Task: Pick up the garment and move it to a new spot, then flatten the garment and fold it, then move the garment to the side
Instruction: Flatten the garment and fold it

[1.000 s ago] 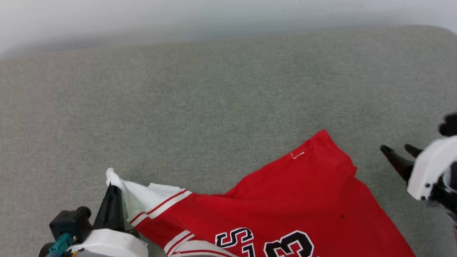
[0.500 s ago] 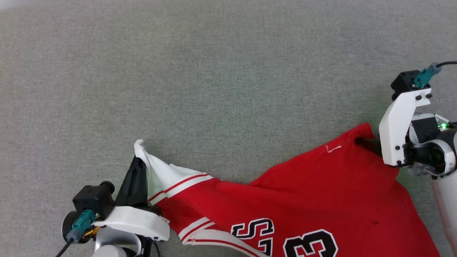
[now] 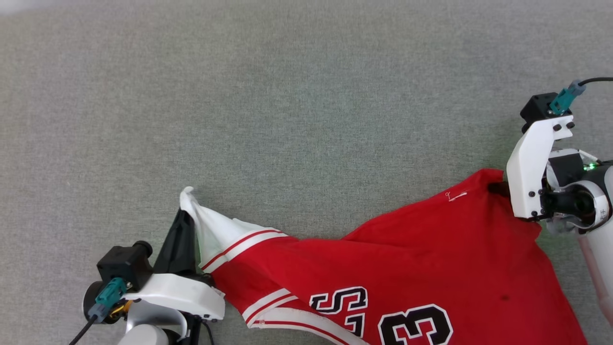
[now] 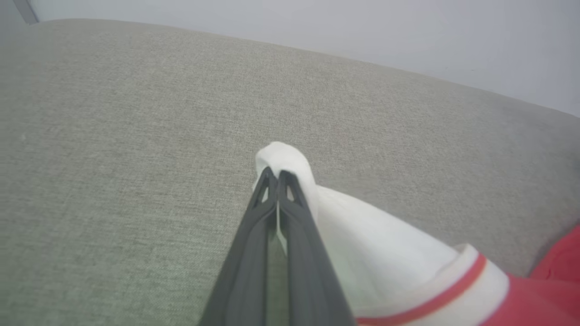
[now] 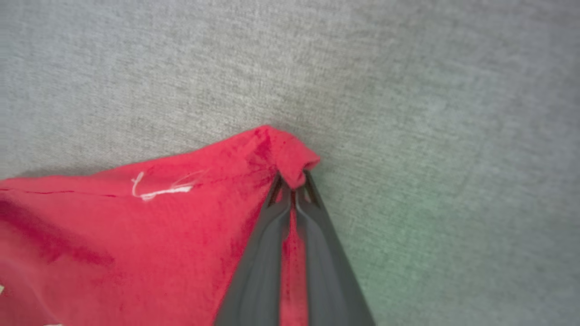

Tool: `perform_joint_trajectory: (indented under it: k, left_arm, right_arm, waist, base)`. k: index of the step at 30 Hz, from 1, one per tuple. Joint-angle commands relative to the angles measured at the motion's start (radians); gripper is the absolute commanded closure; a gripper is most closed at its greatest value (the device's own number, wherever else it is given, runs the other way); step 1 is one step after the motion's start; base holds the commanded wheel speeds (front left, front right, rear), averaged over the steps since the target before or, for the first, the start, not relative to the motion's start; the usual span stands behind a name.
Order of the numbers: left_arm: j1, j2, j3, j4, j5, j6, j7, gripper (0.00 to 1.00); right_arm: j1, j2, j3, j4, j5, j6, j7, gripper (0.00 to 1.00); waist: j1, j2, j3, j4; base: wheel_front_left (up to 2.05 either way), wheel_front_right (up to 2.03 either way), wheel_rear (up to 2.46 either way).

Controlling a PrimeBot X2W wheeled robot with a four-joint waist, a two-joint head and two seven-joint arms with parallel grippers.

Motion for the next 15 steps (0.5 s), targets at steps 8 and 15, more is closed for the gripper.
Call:
perform_joint_trajectory:
  k: [8,15]
  left_arm:
    - [-0.017,0.049,0.043,-0.011,-0.023,-0.017,-0.001,1.0]
    - [-0.172,0.08,0.065,0.0,-0.031,-0.069,0.028,1.0]
  right_arm:
    - [-0.018,-0.036,0.026,-0.047,0.031,-0.001,-0.148,1.0]
    - [-0.048,-0.048,-0.023,-0.076,0.0,-0.001,-0.222,1.0]
  waist:
    - [-0.0001,0.0,-0.152,-0.042]
    - [-0.0001,0.0,-0.247,-0.059]
  base:
    - [0.0,0.0,0.0]
    - [0.0,0.0,0.0]
